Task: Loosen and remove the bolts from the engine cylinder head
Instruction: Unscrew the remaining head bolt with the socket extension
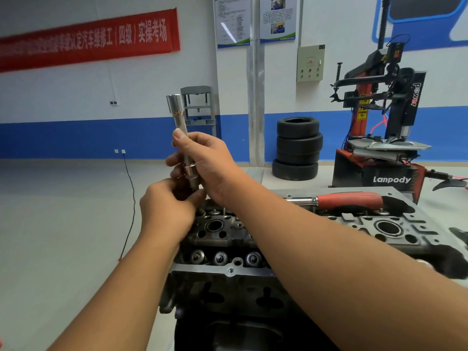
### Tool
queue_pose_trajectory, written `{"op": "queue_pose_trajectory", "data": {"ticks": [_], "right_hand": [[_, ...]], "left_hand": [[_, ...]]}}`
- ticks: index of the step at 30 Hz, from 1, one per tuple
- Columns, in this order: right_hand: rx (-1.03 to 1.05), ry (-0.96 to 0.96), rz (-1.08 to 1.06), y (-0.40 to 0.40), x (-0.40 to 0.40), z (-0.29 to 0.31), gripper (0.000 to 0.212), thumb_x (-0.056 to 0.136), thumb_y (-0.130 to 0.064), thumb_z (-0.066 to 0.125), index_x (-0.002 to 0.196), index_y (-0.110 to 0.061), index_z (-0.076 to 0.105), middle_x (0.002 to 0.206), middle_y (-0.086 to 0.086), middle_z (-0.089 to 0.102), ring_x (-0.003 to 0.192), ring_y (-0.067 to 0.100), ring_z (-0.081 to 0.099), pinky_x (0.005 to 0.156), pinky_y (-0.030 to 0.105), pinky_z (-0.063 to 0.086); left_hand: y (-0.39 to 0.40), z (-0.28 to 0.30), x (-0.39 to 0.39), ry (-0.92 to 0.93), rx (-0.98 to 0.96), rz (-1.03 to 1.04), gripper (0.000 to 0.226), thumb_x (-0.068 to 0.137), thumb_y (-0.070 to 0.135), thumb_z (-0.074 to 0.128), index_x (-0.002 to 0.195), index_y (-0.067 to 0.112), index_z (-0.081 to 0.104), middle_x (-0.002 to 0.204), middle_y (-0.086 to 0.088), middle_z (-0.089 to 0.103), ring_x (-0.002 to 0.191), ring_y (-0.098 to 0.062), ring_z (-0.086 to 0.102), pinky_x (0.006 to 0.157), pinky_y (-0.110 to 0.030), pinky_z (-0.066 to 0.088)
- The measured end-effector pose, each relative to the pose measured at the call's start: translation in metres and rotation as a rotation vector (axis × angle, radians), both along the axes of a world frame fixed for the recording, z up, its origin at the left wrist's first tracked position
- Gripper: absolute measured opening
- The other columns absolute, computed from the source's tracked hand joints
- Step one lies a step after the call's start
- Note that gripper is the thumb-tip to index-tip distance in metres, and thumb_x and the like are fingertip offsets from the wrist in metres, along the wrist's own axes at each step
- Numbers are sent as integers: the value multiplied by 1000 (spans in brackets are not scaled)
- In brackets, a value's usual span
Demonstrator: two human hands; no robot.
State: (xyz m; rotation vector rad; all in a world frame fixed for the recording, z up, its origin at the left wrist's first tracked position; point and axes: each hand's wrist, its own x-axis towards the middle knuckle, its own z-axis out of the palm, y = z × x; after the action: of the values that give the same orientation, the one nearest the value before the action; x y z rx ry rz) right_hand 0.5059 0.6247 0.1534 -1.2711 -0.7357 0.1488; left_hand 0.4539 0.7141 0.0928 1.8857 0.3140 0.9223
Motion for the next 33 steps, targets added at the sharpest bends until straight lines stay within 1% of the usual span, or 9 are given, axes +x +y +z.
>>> {"op": "queue_pose_trajectory", "data": {"ticks": [3, 7, 12, 17, 20, 22, 28, 31, 33], "right_hand": [[6, -31, -42, -1, 1, -1, 24, 98, -33, 71, 98, -12, 60, 85, 13, 76, 70, 25, 68, 72, 41, 56], [11, -31, -50, 1, -1, 1, 28, 104, -34, 62, 93, -9, 64, 88, 10, 75, 70, 24, 68, 67, 37, 55], [-22, 16, 1, 5, -3, 3, 44, 109, -43, 49, 90, -7, 66, 77, 10, 71, 64, 23, 63, 60, 33, 56], [17, 4, -44, 4, -1, 2, 32, 96, -38, 73, 94, -13, 55, 69, 9, 72, 53, 18, 61, 54, 29, 55], [37, -37, -108, 4, 2, 1, 31, 95, -35, 76, 86, -13, 56, 79, 7, 76, 60, 17, 67, 63, 34, 57], [17, -51, -124, 4, 2, 2, 30, 97, -38, 72, 86, -13, 60, 87, 5, 78, 66, 18, 69, 67, 37, 56], [7, 3, 5, 5, -4, 2, 38, 104, -44, 60, 91, -9, 65, 75, 10, 69, 59, 23, 62, 54, 30, 56], [13, -13, -50, 4, -5, 2, 27, 102, -37, 66, 90, -13, 59, 73, 10, 64, 55, 21, 57, 45, 25, 47], [-16, -50, -83, 4, -4, 1, 32, 104, -39, 62, 88, -12, 56, 73, 10, 63, 54, 19, 56, 45, 25, 45]], "left_hand": [[1, 0, 1, 5, -14, -14, 17, 82, 34, 88, 78, 32, 72, 78, 13, 75, 79, -10, 71, 69, -29, 51], [1, -1, 3, 63, -38, -96, 8, 92, 19, 79, 94, 27, 76, 91, 6, 78, 91, -20, 73, 85, -41, 57], [0, 1, 2, 64, 29, -3, 14, 85, 27, 83, 78, 27, 72, 75, 5, 72, 77, -18, 65, 60, -30, 41], [-1, 2, 2, 81, 38, -3, 22, 81, 37, 86, 76, 24, 69, 74, 9, 71, 73, -11, 64, 58, -28, 39], [1, 0, 5, 74, 1, -95, 8, 89, 28, 82, 93, 25, 76, 89, 7, 78, 87, -17, 72, 77, -36, 55], [0, 0, 4, 75, -22, -117, 12, 93, 19, 78, 105, 23, 77, 98, 5, 79, 96, -21, 73, 88, -41, 57], [0, 1, 0, 74, 0, 50, 19, 77, 33, 90, 75, 32, 71, 71, 13, 72, 73, -9, 66, 58, -27, 40], [0, 0, 0, 96, -30, 75, 25, 73, 37, 92, 68, 24, 72, 62, 8, 70, 67, -14, 66, 56, -28, 38], [0, 1, 1, 130, -59, 47, 23, 69, 32, 94, 72, 22, 74, 67, 6, 73, 70, -19, 69, 60, -31, 46]]}}
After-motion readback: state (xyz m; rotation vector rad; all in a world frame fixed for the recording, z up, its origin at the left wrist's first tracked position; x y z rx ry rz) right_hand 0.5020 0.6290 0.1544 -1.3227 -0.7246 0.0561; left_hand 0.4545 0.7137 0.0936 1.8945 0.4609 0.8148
